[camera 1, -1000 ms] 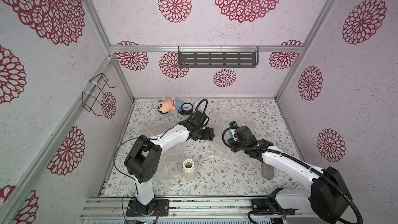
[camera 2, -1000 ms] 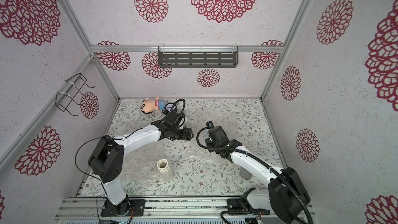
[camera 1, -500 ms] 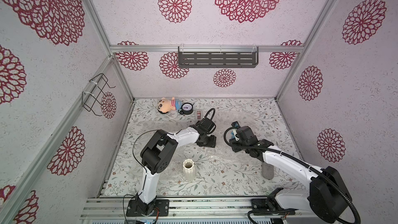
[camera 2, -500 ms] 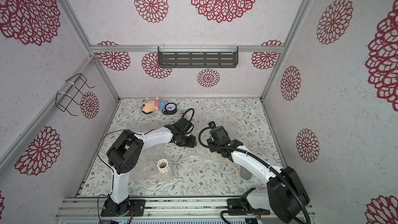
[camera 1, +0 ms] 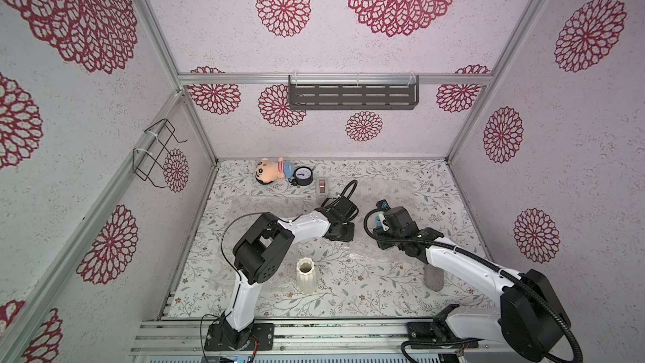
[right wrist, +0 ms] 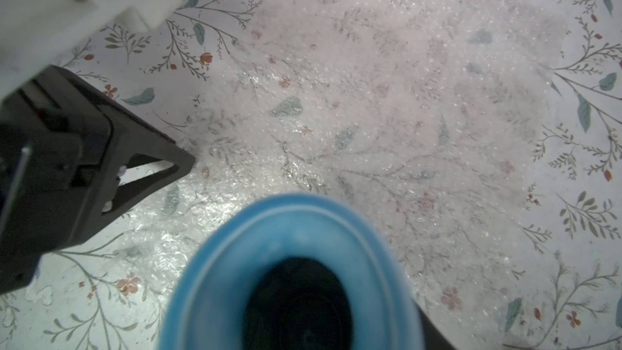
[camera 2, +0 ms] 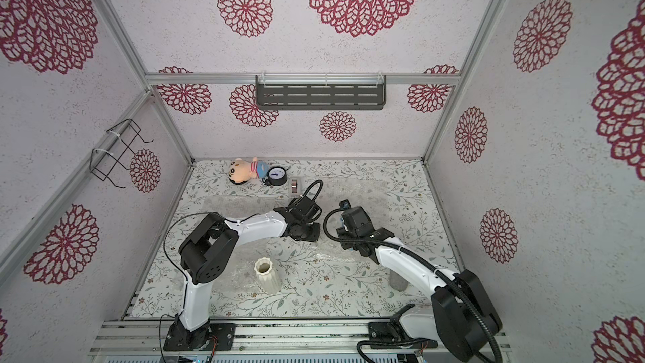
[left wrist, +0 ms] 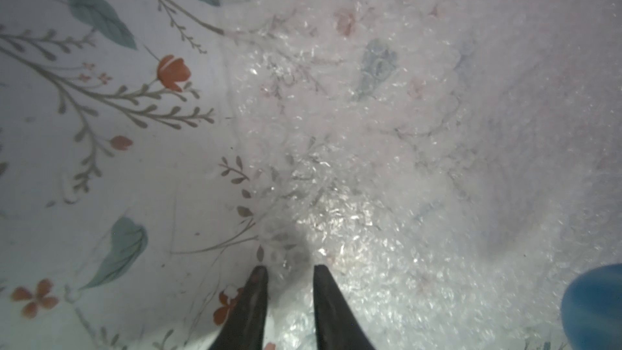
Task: Wrap vases in bubble wrap
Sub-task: Adjust the bubble wrap at the center of the board.
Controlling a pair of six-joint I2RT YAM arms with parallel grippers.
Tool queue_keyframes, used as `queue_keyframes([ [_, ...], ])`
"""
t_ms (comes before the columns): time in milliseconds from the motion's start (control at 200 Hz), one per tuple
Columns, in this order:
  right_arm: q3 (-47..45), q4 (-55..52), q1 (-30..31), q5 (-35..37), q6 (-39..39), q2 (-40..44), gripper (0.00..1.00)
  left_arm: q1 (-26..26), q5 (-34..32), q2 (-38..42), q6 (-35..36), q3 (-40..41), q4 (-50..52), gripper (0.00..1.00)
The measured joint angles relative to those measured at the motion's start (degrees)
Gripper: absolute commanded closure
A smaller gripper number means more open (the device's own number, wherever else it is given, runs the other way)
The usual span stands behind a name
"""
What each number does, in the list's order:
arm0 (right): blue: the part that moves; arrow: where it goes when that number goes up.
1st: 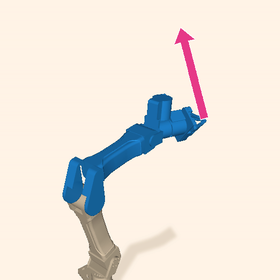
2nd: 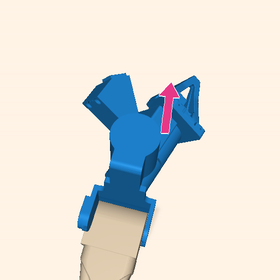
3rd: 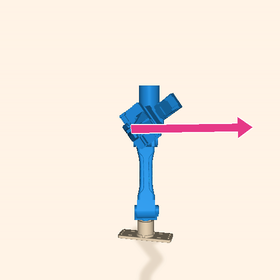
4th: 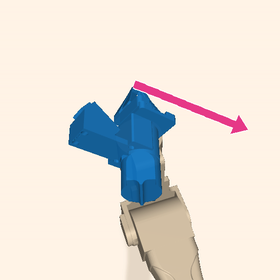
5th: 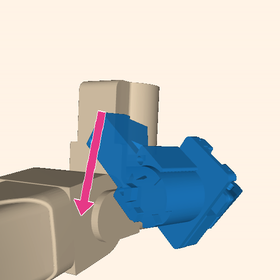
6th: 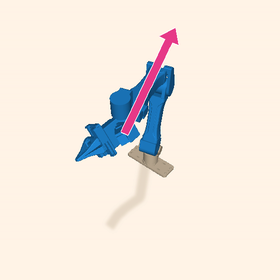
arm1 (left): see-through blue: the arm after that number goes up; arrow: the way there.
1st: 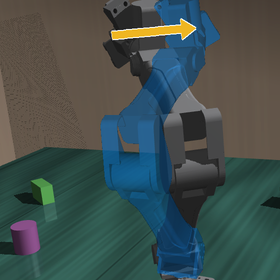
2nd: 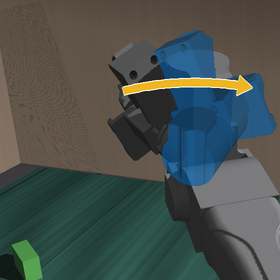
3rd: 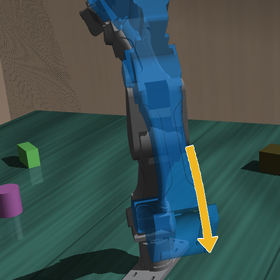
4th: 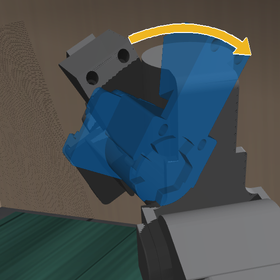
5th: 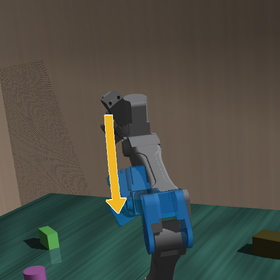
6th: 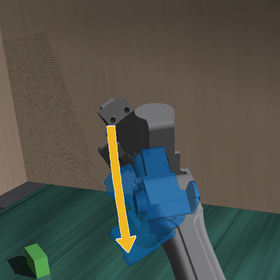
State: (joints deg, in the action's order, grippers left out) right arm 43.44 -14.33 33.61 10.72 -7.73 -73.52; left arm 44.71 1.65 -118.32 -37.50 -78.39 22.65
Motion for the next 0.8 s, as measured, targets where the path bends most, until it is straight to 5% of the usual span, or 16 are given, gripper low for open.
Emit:
queue_keyframes([
  [380,0.0,-0.3,-0.1,0.0,0.0,0.0,0.81,0.0,-0.2,0.7,-1.8,3.1,-5.8,1.00],
  [801,8.6,-10.0,0.0,0.0,1.2,-3.0,0.84,-5.0,2.8,10.5,2.3,6.2,-5.2,1.00],
])
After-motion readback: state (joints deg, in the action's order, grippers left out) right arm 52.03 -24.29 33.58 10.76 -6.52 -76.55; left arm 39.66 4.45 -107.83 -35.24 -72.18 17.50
